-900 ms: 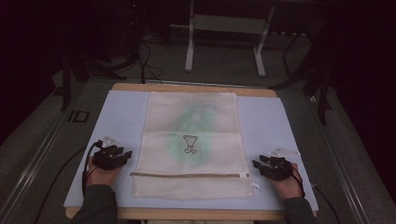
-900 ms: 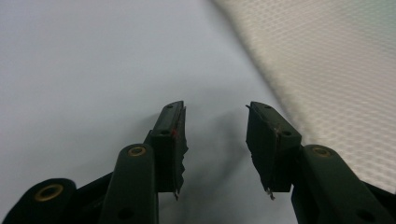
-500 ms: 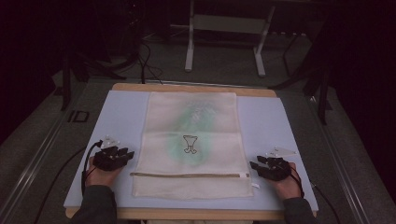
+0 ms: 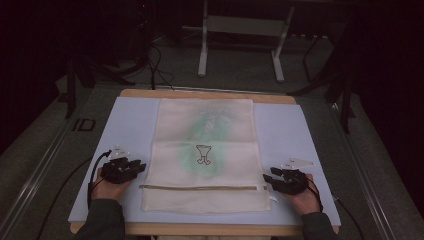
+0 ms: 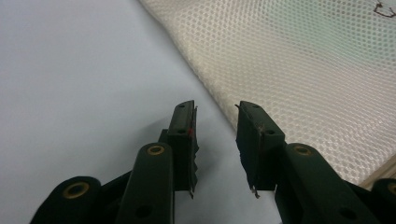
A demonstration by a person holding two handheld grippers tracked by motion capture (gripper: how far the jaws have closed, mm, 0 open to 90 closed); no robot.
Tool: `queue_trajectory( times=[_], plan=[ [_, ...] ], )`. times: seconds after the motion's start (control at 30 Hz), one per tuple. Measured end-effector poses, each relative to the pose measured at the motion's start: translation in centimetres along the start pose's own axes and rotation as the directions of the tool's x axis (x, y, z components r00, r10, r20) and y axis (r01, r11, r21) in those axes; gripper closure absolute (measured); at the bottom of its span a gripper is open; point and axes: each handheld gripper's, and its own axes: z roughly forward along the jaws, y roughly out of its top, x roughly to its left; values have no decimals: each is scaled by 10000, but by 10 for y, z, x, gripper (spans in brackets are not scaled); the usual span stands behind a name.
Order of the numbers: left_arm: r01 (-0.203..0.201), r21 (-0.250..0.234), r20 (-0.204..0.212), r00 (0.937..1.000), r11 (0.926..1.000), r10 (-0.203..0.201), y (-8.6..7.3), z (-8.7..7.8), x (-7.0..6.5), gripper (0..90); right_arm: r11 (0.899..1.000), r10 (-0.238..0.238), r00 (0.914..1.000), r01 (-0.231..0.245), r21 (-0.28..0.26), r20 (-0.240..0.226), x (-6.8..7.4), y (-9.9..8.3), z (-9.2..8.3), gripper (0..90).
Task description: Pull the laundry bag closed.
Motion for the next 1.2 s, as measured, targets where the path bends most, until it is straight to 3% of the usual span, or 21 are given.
queue_trajectory(
  times=[0.57, 0.67, 0.87, 1.2],
  plan=[
    [-506, -87, 169, 9986, 9987, 507, 2, 0, -6, 702, 9977, -682, 9962, 681, -48, -534, 24, 15, 5, 539],
    [-670, -147, 528, 9963, 9976, 677, 2, 1, -8, 729, 9961, -886, 9936, 882, -81, -695, 32, 19, 8, 539],
    [-874, -83, 743, 9934, 9961, 878, 3, 2, -11, 772, 9946, -1039, 9877, 1024, -187, -1166, 41, 24, 12, 539],
    [-1063, 105, 1237, 9868, 9943, 1042, 2, 6, -13, 810, 9890, -1475, 9770, 1471, -144, -1540, 59, 33, 21, 538]
  ],
)
